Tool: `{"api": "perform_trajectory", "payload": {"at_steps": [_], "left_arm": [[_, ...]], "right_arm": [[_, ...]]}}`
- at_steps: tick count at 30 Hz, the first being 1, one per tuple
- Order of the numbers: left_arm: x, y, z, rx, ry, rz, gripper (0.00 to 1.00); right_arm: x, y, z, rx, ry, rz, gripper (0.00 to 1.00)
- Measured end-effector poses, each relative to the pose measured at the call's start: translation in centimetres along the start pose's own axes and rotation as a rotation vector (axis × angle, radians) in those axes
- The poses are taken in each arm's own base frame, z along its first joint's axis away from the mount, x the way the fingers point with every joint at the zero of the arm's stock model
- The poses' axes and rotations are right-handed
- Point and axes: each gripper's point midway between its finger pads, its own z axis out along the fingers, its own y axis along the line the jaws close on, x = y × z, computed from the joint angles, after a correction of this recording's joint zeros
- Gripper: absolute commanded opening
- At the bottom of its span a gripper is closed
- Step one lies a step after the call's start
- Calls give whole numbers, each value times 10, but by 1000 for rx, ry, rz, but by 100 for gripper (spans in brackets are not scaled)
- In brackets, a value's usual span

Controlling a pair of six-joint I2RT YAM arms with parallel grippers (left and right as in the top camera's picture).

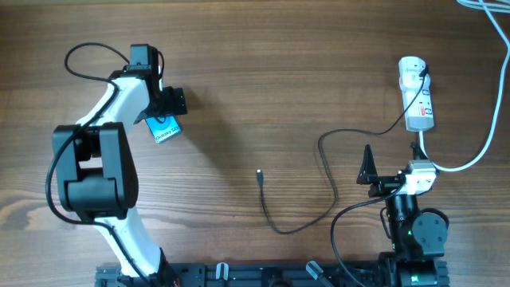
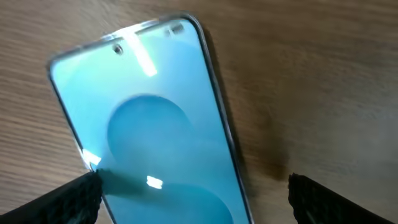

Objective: Plug charger to phone and switch on socket
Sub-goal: 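Lift the phone with the left gripper and rotate it upright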

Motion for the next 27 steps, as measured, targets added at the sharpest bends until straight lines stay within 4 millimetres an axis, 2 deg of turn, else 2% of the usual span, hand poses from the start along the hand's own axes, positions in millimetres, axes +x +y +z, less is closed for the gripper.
{"api": "perform_trajectory", "payload": {"at_steps": [7,11,18,20,24,27], "left_arm": [[7,-33,-11,194,37,1,100],[12,-59,-17,288,54,29,100],[28,-101,-21,339,78,119,100],[39,-116,-18,350,102,154,100],[41,-142,-21,385,73,211,100],[35,-154,-20,390,24,239,100]], "right_arm": [[0,0,0,0,0,0,100],[0,0,0,0,0,0,100],[0,0,0,0,0,0,100],[0,0,0,0,0,0,100],[0,0,0,0,0,0,100],[0,0,0,0,0,0,100]]}}
